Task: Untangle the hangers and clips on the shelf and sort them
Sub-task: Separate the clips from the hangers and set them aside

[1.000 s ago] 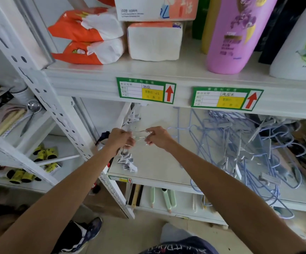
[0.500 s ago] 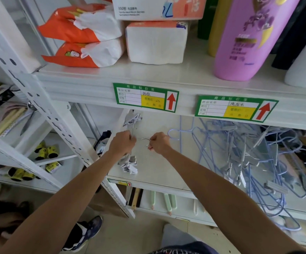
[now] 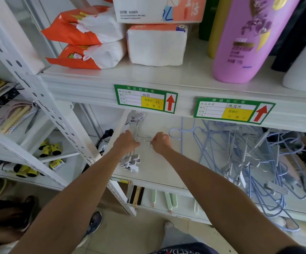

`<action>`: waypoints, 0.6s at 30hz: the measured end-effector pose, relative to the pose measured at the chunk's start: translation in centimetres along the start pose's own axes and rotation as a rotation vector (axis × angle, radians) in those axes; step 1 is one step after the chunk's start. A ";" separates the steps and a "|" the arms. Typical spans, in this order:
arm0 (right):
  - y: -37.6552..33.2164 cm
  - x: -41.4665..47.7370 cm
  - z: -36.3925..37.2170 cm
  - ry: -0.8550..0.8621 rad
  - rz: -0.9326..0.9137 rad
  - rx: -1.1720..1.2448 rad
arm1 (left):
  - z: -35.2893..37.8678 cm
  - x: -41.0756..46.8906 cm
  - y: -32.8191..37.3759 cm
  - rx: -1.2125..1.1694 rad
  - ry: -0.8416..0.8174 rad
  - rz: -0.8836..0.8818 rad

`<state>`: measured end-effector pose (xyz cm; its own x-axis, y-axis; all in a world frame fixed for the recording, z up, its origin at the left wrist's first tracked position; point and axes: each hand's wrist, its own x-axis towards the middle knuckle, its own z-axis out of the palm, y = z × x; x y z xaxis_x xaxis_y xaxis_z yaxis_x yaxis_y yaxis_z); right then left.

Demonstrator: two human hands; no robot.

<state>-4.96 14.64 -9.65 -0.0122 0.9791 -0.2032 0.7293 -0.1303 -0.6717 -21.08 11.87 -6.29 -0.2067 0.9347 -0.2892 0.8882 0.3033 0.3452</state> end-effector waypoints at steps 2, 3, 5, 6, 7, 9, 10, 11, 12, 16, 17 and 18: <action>0.0 -0.4 -0.4 0.002 0.000 -0.018 | 0.2 -0.3 -0.2 0.021 -0.008 -0.004; 0.1 -0.7 -0.8 0.003 0.002 -0.020 | 0.3 -0.4 -0.3 0.019 -0.006 -0.001; 0.2 -1.3 -1.6 0.003 -0.006 -0.015 | 0.3 -0.4 -0.9 0.017 0.008 0.001; 0.6 -1.8 -2.2 -0.002 -0.011 -0.017 | 0.2 -0.4 -1.0 0.027 0.014 0.006; 1.0 -2.3 -2.8 -0.017 -0.013 -0.020 | 0.3 -0.5 -1.1 0.039 0.017 0.009; 1.8 -3.4 -3.9 -0.016 -0.021 -0.015 | 0.3 -0.5 -1.0 0.046 0.010 0.015; 2.2 -3.8 -4.4 -0.012 -0.024 0.004 | 0.2 -0.6 -0.9 0.053 -0.001 0.006; 2.7 -4.3 -5.0 -0.002 -0.022 0.028 | 0.2 -0.6 -0.8 0.066 -0.012 -0.002; 3.3 -4.6 -5.5 0.014 -0.015 0.041 | 0.1 -0.7 -0.6 0.085 -0.023 0.000; 5.8 -6.2 -8.2 0.070 0.040 0.055 | -0.1 -0.7 0.6 0.109 -0.067 -0.009; 6.1 -6.9 -9.3 0.094 0.044 0.066 | -0.3 -1.0 1.2 0.104 -0.073 0.001; 6.4 -7.4 -10.3 0.116 0.048 0.075 | -0.4 -1.2 1.7 0.096 -0.073 0.019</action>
<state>6.85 8.17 -5.11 0.1035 0.9824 -0.1555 0.6738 -0.1843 -0.7156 -19.47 11.39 -4.98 -0.1626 0.9230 -0.3488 0.9277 0.2634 0.2646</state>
